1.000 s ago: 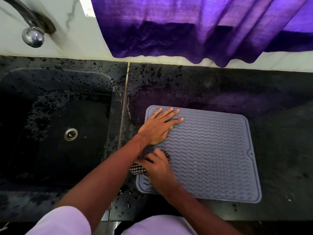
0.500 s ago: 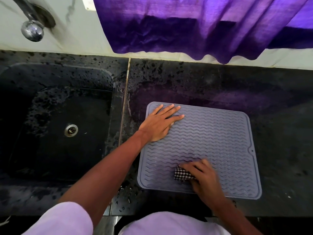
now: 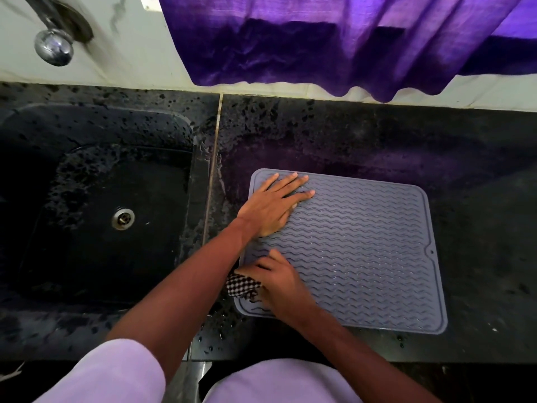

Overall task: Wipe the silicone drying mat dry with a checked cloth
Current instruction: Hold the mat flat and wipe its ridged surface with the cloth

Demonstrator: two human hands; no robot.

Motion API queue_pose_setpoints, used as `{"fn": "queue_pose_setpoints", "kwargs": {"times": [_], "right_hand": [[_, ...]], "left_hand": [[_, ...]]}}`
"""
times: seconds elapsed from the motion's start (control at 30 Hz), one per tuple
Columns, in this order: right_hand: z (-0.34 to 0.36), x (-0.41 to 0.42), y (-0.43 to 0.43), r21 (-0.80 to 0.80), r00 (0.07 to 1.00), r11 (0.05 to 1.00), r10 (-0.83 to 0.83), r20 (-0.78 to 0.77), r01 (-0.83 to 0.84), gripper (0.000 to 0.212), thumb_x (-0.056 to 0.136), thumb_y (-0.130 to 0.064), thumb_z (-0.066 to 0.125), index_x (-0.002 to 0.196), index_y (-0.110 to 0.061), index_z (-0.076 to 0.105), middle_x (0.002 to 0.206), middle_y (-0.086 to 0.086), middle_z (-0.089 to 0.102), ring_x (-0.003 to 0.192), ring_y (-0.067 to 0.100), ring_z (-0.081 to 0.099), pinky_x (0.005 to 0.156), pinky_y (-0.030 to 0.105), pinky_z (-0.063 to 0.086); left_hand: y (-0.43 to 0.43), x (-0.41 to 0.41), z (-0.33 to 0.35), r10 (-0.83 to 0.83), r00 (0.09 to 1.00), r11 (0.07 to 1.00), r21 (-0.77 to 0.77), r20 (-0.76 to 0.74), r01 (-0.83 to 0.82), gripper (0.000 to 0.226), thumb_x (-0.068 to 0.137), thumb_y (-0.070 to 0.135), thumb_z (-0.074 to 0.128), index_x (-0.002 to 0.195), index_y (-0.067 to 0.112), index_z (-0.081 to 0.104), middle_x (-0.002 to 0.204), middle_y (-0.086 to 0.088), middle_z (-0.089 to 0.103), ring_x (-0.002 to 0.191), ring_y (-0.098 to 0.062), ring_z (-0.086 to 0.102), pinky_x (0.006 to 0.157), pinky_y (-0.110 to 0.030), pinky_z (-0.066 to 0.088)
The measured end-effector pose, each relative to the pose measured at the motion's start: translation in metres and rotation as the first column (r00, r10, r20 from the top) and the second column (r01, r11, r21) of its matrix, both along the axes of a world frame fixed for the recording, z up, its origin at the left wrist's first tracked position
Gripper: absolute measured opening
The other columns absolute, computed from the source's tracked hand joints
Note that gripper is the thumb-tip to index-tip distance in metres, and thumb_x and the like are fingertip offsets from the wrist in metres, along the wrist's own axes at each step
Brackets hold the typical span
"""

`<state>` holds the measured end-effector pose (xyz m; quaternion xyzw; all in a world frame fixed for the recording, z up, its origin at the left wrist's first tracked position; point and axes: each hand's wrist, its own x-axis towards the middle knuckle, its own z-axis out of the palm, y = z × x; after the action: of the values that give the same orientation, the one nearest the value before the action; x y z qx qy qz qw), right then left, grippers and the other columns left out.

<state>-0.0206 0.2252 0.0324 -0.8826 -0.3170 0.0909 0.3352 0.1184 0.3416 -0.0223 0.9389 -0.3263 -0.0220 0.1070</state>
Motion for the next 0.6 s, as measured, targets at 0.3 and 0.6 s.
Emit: {"fn": "queue_pose_setpoints", "kwargs": {"times": [0.3,0.6], "right_hand": [[-0.002,-0.035,-0.11,-0.118,0.965,0.958,-0.257,0.053,0.262,0.052,0.07,-0.003,0.058,0.119,-0.021,0.063,0.105,-0.006,0.064,0.092,0.018,0.05,0.083,0.03,0.043],[-0.012,-0.037,-0.064,-0.099,0.97,0.966,-0.242,-0.036,0.238,0.068,0.057,0.012,0.064,0.115,-0.022,0.065,0.098,-0.003,0.062,0.087,0.021,0.048,0.079,0.026,0.04]], "left_hand": [[0.001,0.0,0.001,0.004,1.0,1.0,-0.006,-0.028,-0.005,0.056,0.109,0.027,0.033,0.162,0.034,0.018,0.172,0.003,0.008,0.158,-0.018,0.004,0.128,-0.044,0.001],[0.001,0.0,0.002,0.009,1.0,1.0,0.017,0.002,-0.009,0.057,0.108,0.027,0.033,0.162,0.033,0.017,0.172,0.003,0.008,0.158,-0.018,0.005,0.128,-0.045,0.002]]}}
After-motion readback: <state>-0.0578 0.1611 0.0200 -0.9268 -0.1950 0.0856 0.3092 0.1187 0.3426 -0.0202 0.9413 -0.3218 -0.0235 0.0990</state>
